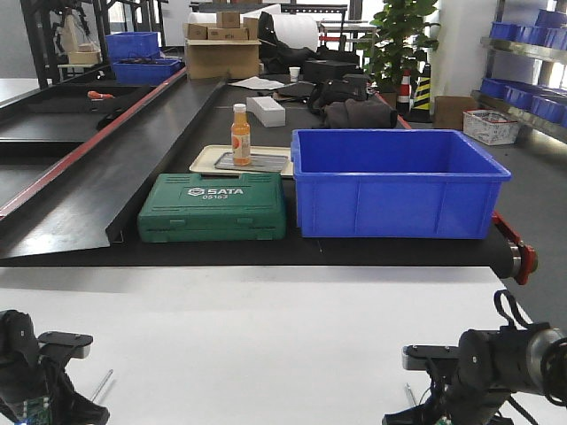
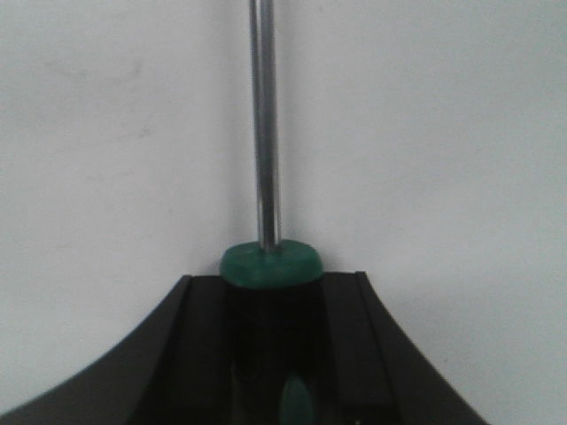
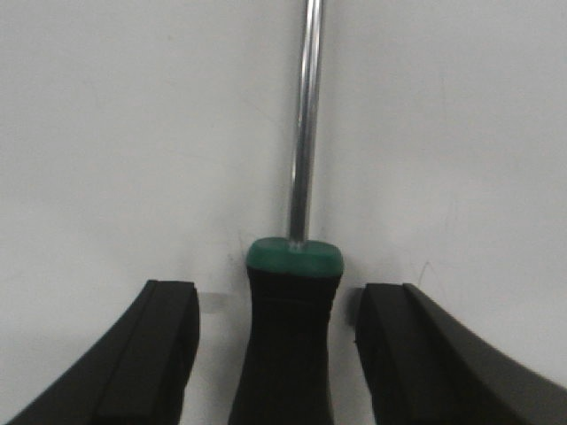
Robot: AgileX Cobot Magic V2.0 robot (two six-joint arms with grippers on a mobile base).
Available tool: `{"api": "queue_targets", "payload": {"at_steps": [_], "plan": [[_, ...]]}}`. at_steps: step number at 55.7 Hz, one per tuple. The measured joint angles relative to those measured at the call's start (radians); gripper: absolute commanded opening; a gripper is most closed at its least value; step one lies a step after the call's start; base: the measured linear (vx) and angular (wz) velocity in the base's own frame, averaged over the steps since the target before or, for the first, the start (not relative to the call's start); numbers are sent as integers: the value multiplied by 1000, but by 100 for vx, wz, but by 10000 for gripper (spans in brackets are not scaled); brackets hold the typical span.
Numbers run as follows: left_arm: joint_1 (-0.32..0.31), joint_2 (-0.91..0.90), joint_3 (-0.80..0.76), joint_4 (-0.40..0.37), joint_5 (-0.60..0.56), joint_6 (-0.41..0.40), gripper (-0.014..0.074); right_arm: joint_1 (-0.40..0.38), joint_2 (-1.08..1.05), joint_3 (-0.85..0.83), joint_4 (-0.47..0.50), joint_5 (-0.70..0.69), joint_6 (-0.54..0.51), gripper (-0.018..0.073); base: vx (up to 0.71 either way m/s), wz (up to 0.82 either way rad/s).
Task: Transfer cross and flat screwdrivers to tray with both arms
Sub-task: 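Lower the right gripper over the cross screwdriver handle and close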
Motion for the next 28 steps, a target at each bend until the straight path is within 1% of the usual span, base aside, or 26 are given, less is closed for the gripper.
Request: {"api": "queue_targets", "payload": {"at_steps": [10,18,25,28], "plan": [[0,1,0,-3,-5,0,3,0,7,-8,-3,8,0,418,0,0],[0,1,0,-4,-5,0,3,0,8,-11,-3,30,-1,358,0,0],[0,1,0,-4,-5,0,3,0,8,-13,-2,59,-1,243,0,0],[0,1,0,-5,-5,0,3,0,8,-13,1,66,-1,155,0,0]]}}
